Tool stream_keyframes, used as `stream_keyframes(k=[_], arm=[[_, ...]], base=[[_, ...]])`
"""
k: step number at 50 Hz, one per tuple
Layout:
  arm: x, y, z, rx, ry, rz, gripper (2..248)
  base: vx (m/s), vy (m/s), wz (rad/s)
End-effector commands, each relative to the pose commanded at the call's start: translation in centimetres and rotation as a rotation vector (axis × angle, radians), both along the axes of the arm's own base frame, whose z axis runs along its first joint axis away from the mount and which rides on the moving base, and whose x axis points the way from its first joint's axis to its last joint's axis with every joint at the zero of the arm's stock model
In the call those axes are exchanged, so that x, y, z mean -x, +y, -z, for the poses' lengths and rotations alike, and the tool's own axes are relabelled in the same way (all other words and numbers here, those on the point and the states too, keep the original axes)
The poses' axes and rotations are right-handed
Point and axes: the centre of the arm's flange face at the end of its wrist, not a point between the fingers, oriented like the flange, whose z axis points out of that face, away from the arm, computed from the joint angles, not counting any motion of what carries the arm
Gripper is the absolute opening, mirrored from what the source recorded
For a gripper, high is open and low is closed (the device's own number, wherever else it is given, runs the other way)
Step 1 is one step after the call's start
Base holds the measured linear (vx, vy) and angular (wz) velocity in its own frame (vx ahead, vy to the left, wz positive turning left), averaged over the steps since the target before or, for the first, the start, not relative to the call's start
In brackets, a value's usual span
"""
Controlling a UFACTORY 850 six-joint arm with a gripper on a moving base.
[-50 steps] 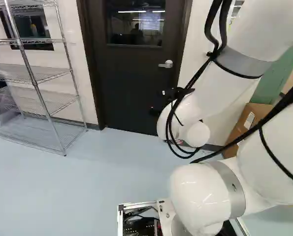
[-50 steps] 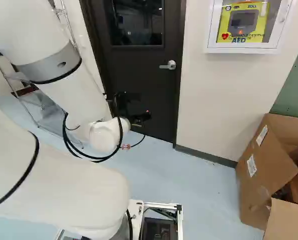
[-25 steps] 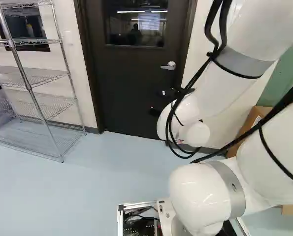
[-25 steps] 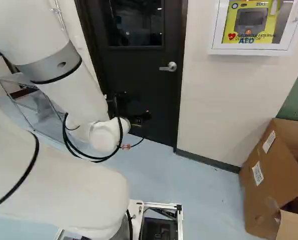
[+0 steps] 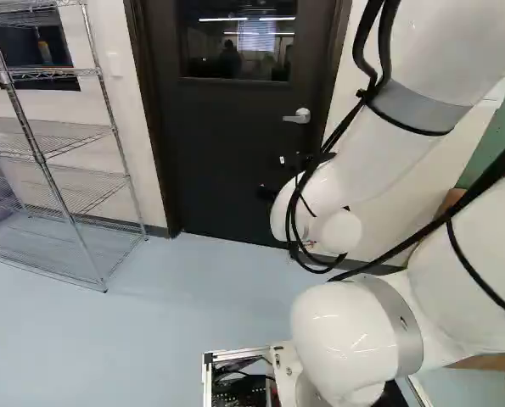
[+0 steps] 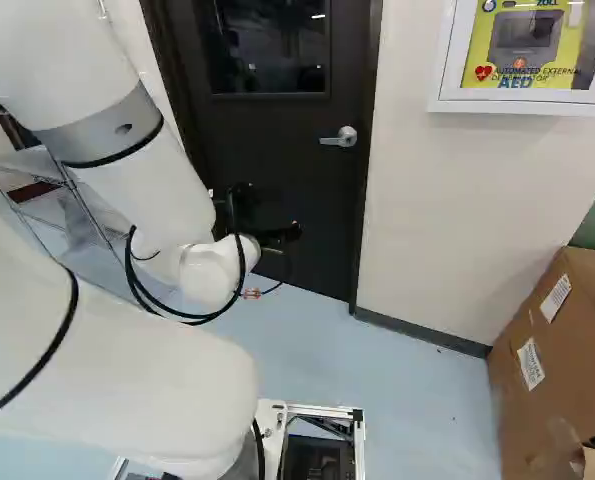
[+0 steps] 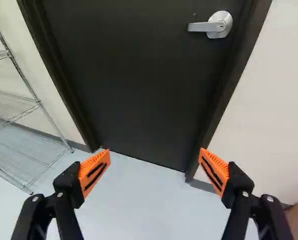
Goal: Open the door and move inside
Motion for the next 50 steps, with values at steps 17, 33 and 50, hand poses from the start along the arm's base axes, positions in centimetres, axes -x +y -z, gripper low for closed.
stream_keyframes(k=[17,33,50], arm=[[0.0,0.0,0.0,0.0,0.0,0.0,247],[0.0,0.0,0.0,0.0,0.0,0.0,247],[0.0,0.0,0.0,0.0,0.0,0.0,247]], base=[[0.127,0.062,-0.021],[0.115,0.075,-0.039],[0.113,0.046,-0.191]])
